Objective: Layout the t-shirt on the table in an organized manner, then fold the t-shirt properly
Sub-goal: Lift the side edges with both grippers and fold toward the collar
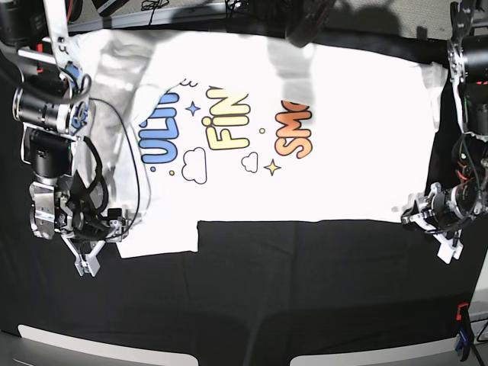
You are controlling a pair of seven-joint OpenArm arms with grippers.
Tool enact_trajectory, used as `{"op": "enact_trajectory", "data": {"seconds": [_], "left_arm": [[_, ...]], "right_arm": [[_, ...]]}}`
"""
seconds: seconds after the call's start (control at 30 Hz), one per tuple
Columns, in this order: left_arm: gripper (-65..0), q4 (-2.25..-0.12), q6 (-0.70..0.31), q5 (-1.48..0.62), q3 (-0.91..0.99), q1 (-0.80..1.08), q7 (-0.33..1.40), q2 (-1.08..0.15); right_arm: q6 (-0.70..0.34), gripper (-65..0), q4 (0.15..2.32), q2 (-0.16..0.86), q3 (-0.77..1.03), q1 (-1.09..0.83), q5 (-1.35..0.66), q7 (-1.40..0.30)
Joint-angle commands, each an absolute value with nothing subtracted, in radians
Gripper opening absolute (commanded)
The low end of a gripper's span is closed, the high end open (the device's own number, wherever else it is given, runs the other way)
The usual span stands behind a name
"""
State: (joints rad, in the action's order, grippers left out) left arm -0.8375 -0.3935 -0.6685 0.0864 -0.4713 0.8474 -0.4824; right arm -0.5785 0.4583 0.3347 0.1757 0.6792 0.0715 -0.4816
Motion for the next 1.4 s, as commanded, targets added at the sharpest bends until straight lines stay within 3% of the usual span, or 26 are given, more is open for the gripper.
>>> {"op": "enact_trajectory", "data": {"seconds": [0.0, 0.13, 0.33, 0.37, 0.43, 0.47, 1.0, 1.1, 1.23, 1.37], "left_arm": [[-65.0, -0.85, -0.398, -0.682, 0.091, -0.499, 0.838, -0.501], [-65.0, -0.85, -0.398, -0.682, 0.091, -0.499, 0.837, -0.501], [-65.0, -0.85, -0.398, -0.682, 0.091, -0.499, 0.837, -0.501], [-65.0, -0.85, -0.398, -0.682, 0.091, -0.499, 0.837, -0.501], [-65.0, -0.85, -0.398, -0.682, 0.091, -0.499, 0.837, -0.501], [-65.0, -0.85, -0.398, -0.682, 0.091, -0.499, 0.837, -0.501], [-65.0, -0.85, -0.443, -0.682, 0.091, -0.509, 0.81, -0.503], [-65.0, -0.85, -0.451, -0.681, 0.091, -0.516, 0.807, -0.503], [-65.0, -0.854, -0.536, -0.681, 0.091, -0.503, 0.767, -0.505], [-65.0, -0.91, -0.54, -0.678, 0.091, -0.462, 0.736, -0.513]], "right_arm": [[-0.58, -28.0, 0.467, 0.343, 0.176, 0.694, 0.06, -0.484], [-0.654, -36.2, 0.467, 0.342, 0.176, 0.693, -0.01, -0.497], [-0.698, -38.9, 0.467, 0.338, 0.176, 0.693, -0.091, -0.547], [-0.698, -44.4, 0.467, 0.338, 0.176, 0.693, -0.093, -0.548], [-0.698, -62.9, 0.467, 0.338, 0.176, 0.696, -0.094, -0.555], [-0.698, -65.0, 0.467, 0.339, 0.176, 0.698, -0.094, -0.558], [-0.698, -65.0, 0.467, 0.347, 0.176, 0.926, -0.087, -0.628], [-0.698, -65.0, 0.467, 0.347, 0.176, 0.936, -0.108, -0.653], [-0.698, -65.0, 0.472, 0.347, 0.176, 0.917, -0.159, -0.655], [-0.698, -65.0, 0.523, 0.349, 0.176, 0.865, -0.213, -0.655]]}}
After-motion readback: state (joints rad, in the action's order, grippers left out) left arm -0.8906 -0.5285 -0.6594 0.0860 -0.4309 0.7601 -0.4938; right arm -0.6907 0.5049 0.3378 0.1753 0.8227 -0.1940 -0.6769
